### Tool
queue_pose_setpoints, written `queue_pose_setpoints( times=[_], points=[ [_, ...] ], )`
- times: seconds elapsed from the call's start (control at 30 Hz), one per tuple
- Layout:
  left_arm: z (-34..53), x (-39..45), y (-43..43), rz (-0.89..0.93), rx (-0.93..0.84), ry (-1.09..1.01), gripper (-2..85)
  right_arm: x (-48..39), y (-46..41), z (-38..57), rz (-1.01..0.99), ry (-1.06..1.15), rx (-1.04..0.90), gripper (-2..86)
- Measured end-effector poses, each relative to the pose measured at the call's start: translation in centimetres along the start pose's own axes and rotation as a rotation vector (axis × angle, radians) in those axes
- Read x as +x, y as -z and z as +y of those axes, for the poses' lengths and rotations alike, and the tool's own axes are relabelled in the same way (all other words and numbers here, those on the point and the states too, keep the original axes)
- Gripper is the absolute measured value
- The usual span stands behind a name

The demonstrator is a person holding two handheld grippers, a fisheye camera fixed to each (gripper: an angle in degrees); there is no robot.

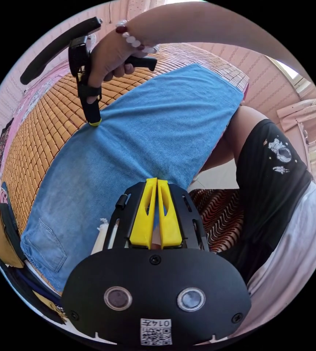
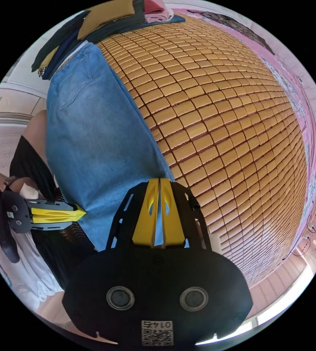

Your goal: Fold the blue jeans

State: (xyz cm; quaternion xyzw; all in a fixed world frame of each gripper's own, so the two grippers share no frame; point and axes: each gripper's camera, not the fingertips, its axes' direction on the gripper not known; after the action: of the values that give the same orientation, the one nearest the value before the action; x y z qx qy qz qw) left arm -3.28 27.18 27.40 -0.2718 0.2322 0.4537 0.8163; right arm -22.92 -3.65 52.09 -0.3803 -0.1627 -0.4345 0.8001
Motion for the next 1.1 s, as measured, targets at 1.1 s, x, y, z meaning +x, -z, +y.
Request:
queue_pose_setpoints(
  times=[1.1],
  points=[
    [-3.8,1.3,-0.6,0.036,-0.091,0.003,-1.0,3.1,-2.6,11.2,0.116,0.011,-0.077,-0.5]
  ],
)
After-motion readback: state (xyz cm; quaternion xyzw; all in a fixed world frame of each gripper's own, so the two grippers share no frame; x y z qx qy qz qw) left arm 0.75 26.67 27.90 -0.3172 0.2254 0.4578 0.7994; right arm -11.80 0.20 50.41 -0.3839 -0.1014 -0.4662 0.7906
